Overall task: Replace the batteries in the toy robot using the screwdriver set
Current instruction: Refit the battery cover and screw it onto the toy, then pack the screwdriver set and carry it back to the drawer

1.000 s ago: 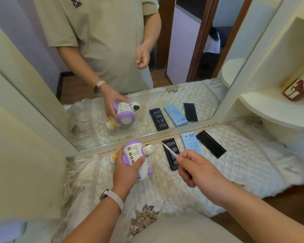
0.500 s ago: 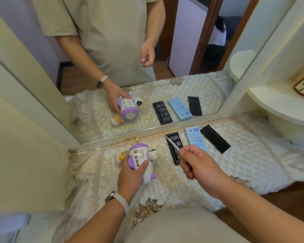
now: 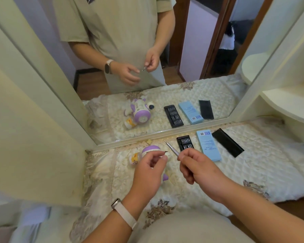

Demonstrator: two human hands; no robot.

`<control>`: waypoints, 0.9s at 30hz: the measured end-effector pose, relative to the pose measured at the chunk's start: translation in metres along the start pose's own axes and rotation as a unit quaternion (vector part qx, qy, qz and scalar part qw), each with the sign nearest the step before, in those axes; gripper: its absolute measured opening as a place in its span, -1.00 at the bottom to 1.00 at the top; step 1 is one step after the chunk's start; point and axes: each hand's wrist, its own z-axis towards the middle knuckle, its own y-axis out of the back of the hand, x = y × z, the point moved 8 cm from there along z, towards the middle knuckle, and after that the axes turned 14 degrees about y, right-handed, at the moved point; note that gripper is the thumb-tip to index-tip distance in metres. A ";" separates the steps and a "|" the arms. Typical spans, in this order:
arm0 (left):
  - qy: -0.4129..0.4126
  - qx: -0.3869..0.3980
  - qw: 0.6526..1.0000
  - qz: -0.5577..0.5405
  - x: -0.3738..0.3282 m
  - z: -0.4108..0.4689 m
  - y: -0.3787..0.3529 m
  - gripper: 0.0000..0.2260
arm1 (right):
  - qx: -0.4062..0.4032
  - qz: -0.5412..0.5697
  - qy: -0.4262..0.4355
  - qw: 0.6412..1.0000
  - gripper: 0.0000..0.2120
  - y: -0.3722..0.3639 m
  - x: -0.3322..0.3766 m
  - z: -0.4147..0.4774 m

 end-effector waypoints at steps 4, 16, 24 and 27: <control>-0.031 0.063 0.997 -0.028 -0.018 -0.015 -0.017 -0.88 | 0.013 -0.014 0.021 1.000 -0.83 -0.004 0.009 -0.002; -0.039 0.087 0.993 -0.072 -0.012 -0.019 -0.051 -0.86 | -0.047 -0.207 0.114 0.971 -0.92 0.043 0.014 -0.007; -0.036 0.094 0.994 -0.028 0.001 -0.017 -0.089 -0.83 | -0.027 -0.026 0.058 0.998 -0.95 0.077 0.007 0.001; -0.028 0.077 0.997 -0.009 -0.002 -0.011 -0.100 -0.83 | -0.022 0.010 0.043 0.999 -0.95 0.091 0.001 0.010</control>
